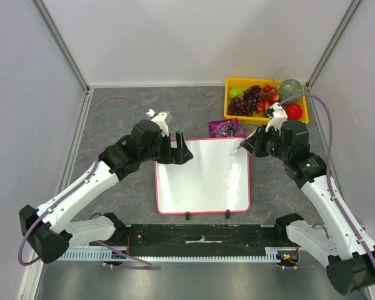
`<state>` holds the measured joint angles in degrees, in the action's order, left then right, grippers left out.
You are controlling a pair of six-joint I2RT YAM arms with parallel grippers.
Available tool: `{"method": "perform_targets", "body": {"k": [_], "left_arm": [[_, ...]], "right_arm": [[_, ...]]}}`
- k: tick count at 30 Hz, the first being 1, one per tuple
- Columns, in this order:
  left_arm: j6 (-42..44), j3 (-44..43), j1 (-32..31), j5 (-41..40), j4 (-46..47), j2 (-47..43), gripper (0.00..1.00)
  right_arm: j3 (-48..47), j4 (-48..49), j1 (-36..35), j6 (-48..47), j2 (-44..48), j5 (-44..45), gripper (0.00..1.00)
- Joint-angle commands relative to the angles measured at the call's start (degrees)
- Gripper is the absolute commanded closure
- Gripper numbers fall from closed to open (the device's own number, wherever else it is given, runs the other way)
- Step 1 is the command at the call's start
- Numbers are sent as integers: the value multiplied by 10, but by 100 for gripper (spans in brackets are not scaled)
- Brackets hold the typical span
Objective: Write a sentence on the whiteboard
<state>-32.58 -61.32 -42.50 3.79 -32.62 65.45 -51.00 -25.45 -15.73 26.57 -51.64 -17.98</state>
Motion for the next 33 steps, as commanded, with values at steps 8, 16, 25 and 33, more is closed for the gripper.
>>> {"method": "perform_targets", "body": {"k": [8,16,25,33], "left_arm": [[26,35,67,112,72,-60,4],[55,47,80,118,91,-77,5],[44,92,90,157,99,-96,5],[30,148,91,173,96,-167,6]], "right_arm": [[-45,28,2,-15,13,-12,100],[-10,69,2,-18,29,-25,100],[40,102,1,10,24,-80,100],[39,44,0,5,68,-71,100]]}}
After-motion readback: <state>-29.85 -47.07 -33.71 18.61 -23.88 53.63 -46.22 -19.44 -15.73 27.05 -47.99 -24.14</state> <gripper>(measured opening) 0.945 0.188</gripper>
